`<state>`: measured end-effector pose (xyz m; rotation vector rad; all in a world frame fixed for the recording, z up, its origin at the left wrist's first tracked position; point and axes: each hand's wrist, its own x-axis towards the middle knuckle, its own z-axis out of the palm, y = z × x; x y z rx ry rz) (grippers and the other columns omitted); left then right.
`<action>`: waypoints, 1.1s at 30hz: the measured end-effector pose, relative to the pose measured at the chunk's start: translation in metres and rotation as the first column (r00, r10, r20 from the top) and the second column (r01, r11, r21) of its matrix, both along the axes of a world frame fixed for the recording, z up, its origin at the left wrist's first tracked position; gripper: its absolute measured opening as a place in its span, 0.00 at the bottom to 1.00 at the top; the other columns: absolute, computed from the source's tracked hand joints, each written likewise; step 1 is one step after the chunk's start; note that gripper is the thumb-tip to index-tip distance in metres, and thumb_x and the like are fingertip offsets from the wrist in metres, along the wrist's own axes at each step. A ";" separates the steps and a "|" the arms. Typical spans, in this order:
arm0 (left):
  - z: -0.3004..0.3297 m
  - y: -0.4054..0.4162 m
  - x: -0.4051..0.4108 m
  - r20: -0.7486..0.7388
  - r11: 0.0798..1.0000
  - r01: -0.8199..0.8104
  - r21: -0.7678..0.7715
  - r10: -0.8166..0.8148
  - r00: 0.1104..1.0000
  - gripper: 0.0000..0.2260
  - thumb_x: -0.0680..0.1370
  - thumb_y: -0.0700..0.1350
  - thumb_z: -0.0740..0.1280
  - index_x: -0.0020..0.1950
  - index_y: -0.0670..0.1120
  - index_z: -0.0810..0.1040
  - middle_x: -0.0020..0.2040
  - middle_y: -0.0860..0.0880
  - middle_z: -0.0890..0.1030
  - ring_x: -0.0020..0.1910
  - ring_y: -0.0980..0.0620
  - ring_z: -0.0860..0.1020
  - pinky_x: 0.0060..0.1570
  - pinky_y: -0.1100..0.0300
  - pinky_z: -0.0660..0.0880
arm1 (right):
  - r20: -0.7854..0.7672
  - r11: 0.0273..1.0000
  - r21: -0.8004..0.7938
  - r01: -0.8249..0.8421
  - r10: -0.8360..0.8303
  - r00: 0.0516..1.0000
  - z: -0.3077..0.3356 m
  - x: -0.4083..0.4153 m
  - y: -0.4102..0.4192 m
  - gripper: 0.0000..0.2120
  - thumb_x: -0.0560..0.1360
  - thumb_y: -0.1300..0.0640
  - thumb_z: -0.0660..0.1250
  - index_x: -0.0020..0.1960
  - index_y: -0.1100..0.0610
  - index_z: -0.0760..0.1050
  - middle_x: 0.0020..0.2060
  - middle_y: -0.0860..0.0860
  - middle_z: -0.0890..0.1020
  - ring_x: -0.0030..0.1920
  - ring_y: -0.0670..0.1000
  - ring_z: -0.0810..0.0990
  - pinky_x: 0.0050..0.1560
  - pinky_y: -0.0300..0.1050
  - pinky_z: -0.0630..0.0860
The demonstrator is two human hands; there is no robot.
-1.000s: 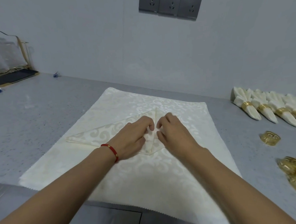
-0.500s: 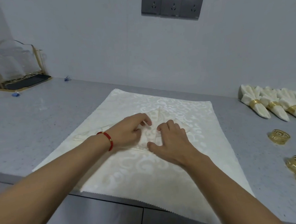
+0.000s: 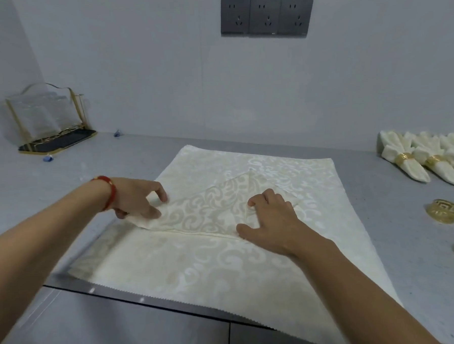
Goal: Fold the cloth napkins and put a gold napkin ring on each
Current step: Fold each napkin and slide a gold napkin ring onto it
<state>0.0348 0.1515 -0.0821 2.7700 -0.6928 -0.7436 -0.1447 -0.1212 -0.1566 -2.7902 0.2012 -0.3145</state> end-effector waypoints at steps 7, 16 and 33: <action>0.034 -0.005 -0.003 -0.644 0.675 -0.459 -0.578 -0.032 0.764 0.16 0.66 0.45 0.82 0.49 0.41 0.84 0.42 0.43 0.83 0.34 0.50 0.82 0.32 0.62 0.81 | -0.022 0.997 0.046 -0.064 0.065 0.998 0.007 -0.009 -0.008 0.29 0.75 0.36 0.68 0.70 0.47 0.68 0.62 0.44 0.67 0.60 0.47 0.63 0.65 0.44 0.62; 0.009 -0.122 -0.010 -0.119 0.661 -0.225 -0.716 0.201 0.972 0.08 0.75 0.39 0.69 0.36 0.43 0.79 0.33 0.43 0.78 0.33 0.47 0.76 0.38 0.56 0.77 | -0.014 0.997 0.014 -0.071 0.071 0.997 0.003 -0.007 -0.010 0.30 0.74 0.36 0.66 0.71 0.48 0.68 0.61 0.43 0.67 0.64 0.47 0.66 0.67 0.46 0.62; -0.066 -0.212 -0.005 0.336 0.862 -0.301 -0.408 0.449 0.828 0.08 0.75 0.45 0.62 0.52 0.49 0.78 0.51 0.49 0.80 0.54 0.44 0.74 0.52 0.50 0.61 | 0.090 0.994 -0.023 -0.110 0.112 0.990 0.006 -0.010 -0.005 0.22 0.81 0.40 0.54 0.73 0.45 0.65 0.61 0.43 0.71 0.59 0.48 0.70 0.62 0.50 0.67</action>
